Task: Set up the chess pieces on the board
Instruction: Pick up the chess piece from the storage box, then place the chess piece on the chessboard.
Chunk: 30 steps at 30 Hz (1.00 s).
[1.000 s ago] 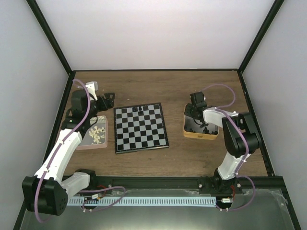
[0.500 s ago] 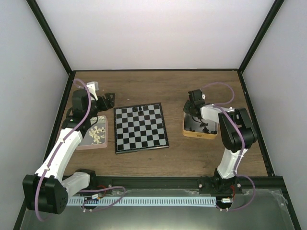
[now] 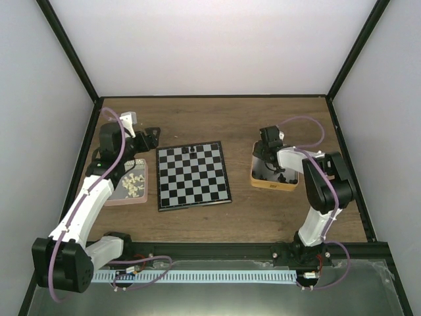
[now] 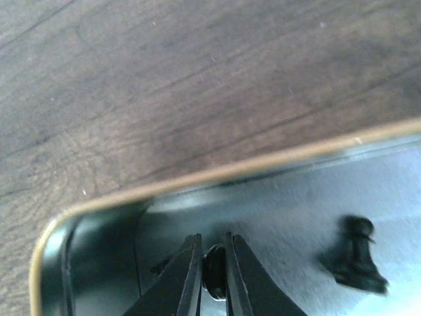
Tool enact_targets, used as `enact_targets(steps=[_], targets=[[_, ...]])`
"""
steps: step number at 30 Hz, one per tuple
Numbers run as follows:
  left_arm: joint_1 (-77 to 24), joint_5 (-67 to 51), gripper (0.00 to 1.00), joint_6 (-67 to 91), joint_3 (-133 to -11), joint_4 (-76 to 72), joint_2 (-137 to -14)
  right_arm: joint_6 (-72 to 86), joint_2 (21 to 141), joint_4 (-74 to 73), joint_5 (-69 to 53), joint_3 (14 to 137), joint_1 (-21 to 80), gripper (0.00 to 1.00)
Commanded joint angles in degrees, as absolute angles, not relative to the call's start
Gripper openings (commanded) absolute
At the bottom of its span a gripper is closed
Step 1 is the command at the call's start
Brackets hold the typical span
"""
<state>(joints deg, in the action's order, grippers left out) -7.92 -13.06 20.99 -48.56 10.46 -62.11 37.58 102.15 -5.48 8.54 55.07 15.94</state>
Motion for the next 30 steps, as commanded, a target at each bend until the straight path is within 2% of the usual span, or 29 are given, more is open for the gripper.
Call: enact_targets(steps=[1,16,30], targets=[[-8.22,-17.21,0.87,22.80,-47.34,7.11,-63.28,38.74,98.51,-5.54,7.96,52.59,15.64,0.02],[-14.91,-19.98,0.87,28.45,-46.63,4.08,-66.39,43.11,87.18,-6.46,5.72,46.96,15.59,0.01],[-31.73,-30.80,0.87,47.66,-47.29,-20.01,-82.70,44.63,67.76,-7.32,-15.05,39.59,15.62,0.01]])
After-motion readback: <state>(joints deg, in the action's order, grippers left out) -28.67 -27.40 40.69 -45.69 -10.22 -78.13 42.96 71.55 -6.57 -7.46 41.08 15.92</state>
